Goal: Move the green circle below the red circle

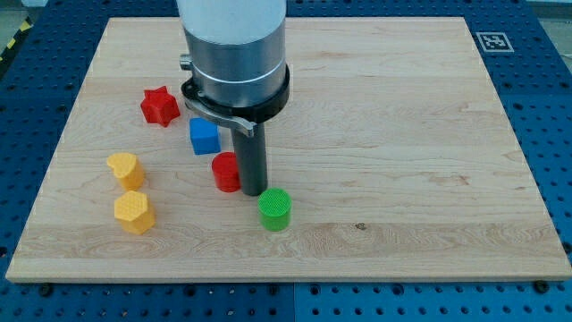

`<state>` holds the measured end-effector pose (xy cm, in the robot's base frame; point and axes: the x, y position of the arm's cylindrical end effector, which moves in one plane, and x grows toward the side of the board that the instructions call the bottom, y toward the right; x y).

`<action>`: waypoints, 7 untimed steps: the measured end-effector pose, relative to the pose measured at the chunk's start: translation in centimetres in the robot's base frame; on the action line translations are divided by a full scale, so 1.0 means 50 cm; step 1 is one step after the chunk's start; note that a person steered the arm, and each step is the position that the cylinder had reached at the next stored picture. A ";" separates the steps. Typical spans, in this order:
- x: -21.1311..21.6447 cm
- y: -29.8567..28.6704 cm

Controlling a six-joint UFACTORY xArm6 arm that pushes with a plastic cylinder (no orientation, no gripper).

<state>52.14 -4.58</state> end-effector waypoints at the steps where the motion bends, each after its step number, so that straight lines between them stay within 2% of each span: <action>1: 0.000 -0.002; 2: -0.002 0.039; 3: -0.019 0.138; 4: 0.013 0.164; 6: 0.047 0.158; 7: 0.069 0.092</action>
<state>55.60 0.04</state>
